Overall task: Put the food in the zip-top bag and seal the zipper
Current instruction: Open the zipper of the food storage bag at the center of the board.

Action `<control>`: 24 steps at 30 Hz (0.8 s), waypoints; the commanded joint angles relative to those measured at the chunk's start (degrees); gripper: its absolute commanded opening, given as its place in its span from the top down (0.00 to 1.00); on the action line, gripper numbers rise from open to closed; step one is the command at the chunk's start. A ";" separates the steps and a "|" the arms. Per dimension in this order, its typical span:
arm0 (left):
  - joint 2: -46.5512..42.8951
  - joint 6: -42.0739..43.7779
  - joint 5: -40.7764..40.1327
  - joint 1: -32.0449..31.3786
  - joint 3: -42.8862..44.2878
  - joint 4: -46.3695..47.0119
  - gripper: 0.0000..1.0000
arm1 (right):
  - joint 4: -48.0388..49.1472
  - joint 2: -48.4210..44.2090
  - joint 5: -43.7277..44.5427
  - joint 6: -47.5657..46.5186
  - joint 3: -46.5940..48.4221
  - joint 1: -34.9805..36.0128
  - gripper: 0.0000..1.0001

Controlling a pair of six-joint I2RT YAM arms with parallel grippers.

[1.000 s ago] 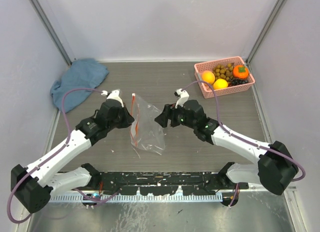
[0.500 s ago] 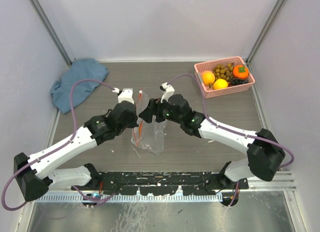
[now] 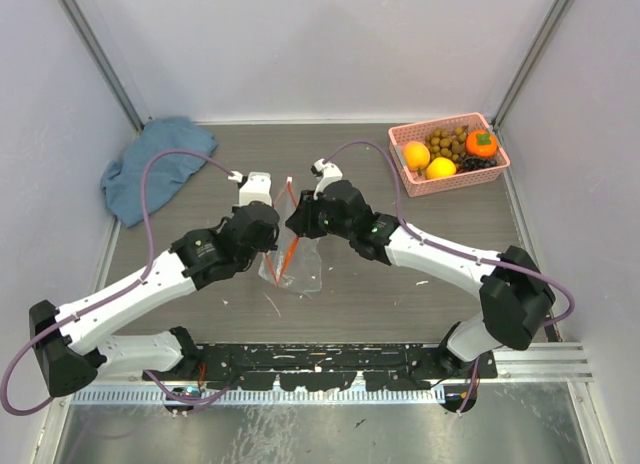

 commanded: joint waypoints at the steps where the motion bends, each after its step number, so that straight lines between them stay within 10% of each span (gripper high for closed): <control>1: -1.92 2.32 -5.17 -0.21 3.82 -0.98 1.00 | -3.55 -1.87 3.77 -3.21 3.40 0.36 0.75; 9: -1.67 3.93 -9.20 -0.21 8.54 -8.81 1.00 | -10.90 -2.88 8.91 -8.40 6.21 0.36 0.95; 24: 3.69 8.60 -22.05 -3.91 24.19 -24.63 1.00 | 0.85 3.97 -1.67 -6.99 9.61 0.36 0.95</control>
